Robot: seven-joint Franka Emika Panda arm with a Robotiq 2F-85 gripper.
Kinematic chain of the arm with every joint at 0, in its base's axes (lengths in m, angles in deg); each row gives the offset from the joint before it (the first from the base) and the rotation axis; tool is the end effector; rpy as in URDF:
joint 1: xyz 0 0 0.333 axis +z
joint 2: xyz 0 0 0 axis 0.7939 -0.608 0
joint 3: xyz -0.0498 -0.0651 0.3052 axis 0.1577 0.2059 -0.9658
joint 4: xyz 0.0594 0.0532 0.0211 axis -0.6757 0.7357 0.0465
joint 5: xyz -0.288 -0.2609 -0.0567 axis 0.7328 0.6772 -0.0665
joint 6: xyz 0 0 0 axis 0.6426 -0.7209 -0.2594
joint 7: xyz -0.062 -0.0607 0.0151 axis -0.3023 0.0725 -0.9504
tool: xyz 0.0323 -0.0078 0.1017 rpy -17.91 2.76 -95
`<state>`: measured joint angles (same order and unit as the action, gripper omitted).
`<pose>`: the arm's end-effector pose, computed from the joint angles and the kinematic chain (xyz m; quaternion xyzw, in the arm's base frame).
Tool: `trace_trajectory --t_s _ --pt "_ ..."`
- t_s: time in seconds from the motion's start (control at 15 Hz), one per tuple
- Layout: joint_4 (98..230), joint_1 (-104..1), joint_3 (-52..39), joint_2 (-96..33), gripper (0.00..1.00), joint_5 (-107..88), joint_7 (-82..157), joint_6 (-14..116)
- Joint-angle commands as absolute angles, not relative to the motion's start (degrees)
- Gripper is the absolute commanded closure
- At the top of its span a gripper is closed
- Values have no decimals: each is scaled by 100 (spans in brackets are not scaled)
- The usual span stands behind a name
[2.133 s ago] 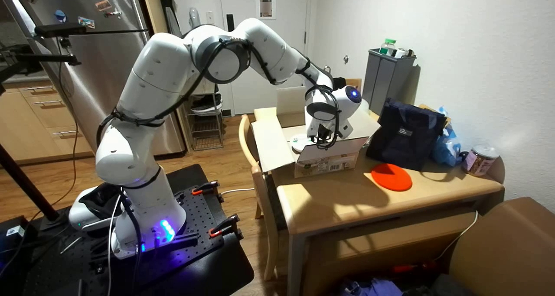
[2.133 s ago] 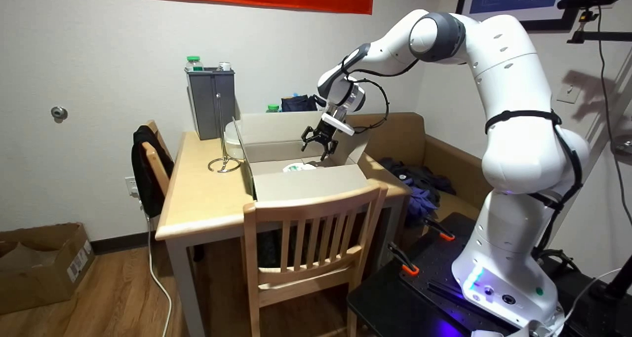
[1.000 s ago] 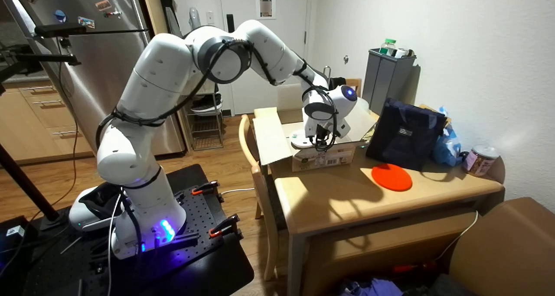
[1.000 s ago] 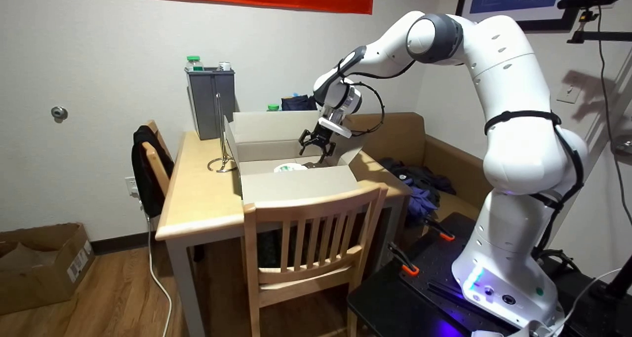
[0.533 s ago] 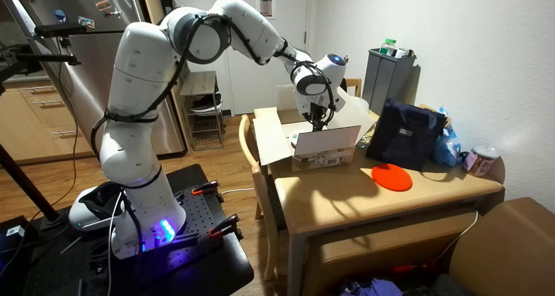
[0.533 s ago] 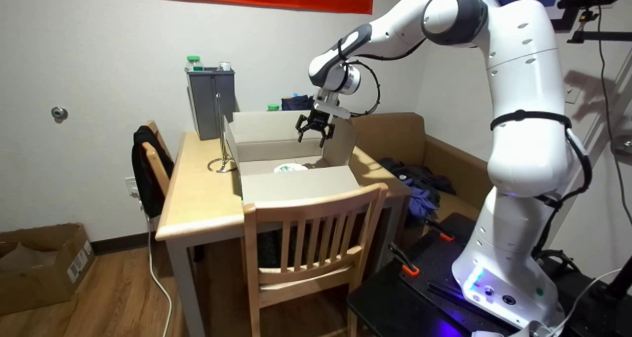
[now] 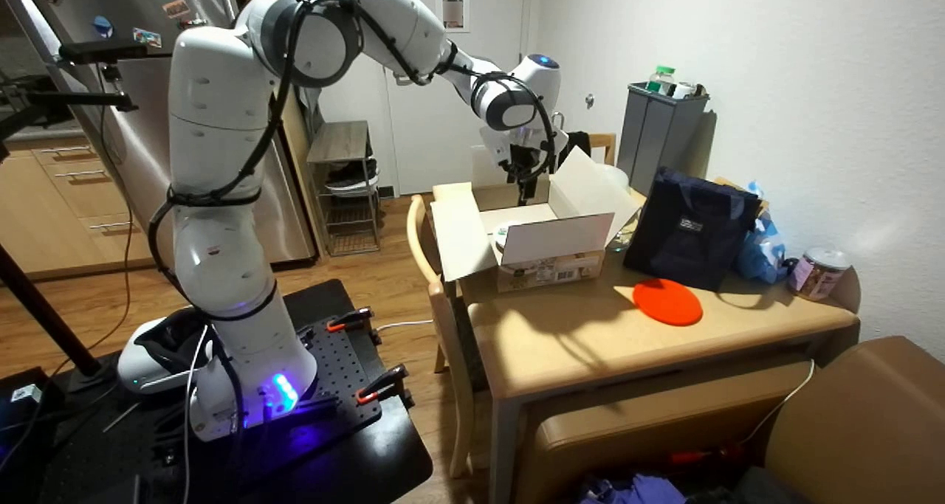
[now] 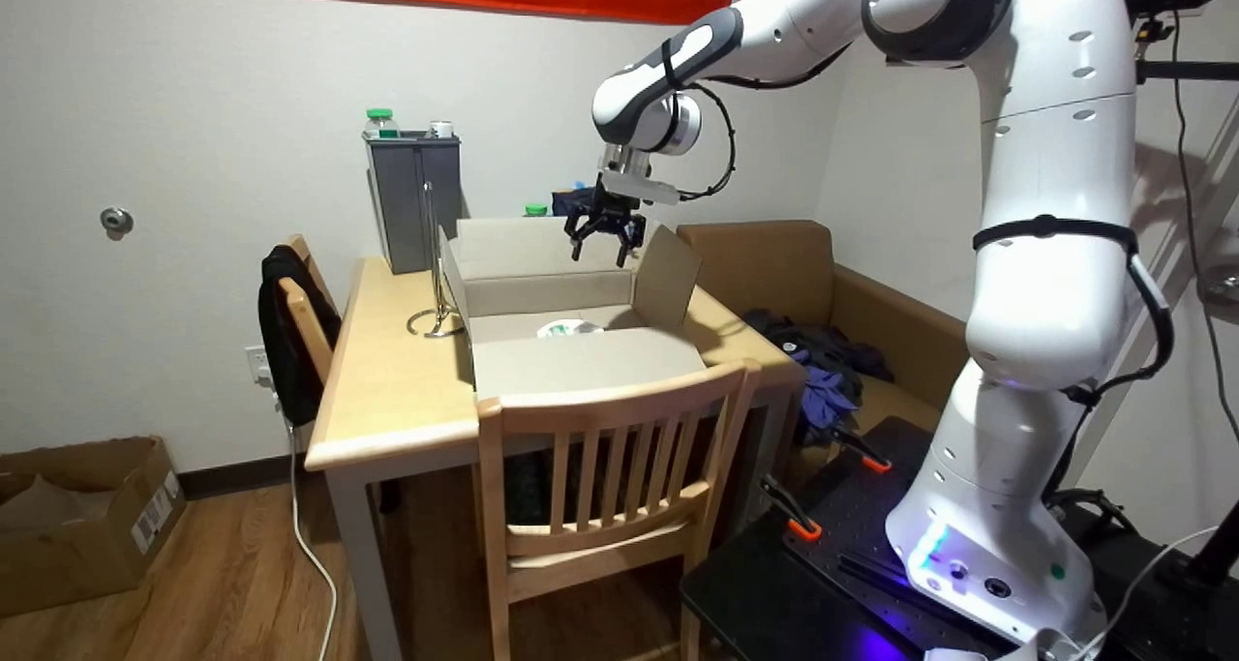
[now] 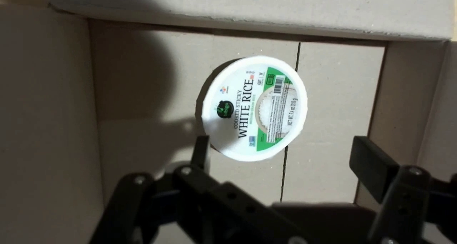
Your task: Put the thing in the box on the table
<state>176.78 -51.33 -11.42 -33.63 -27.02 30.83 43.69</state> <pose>0.6376 0.0329 0.3594 -0.9818 0.1543 -0.0164 0.1091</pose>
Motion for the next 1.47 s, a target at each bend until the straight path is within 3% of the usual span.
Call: trace_trajectory --t_s 0.0,0.33,1.13,1.4 --pt "17537 -5032 -1220 -3439 0 -2529 3240 4258" --pt "16820 -5093 -1362 -4006 0 -2518 3906 3921" --pt "13855 -5314 -1410 -5834 0 -2156 5228 1283" --pt "14009 -5299 -1417 -5875 0 -2233 5115 1322"
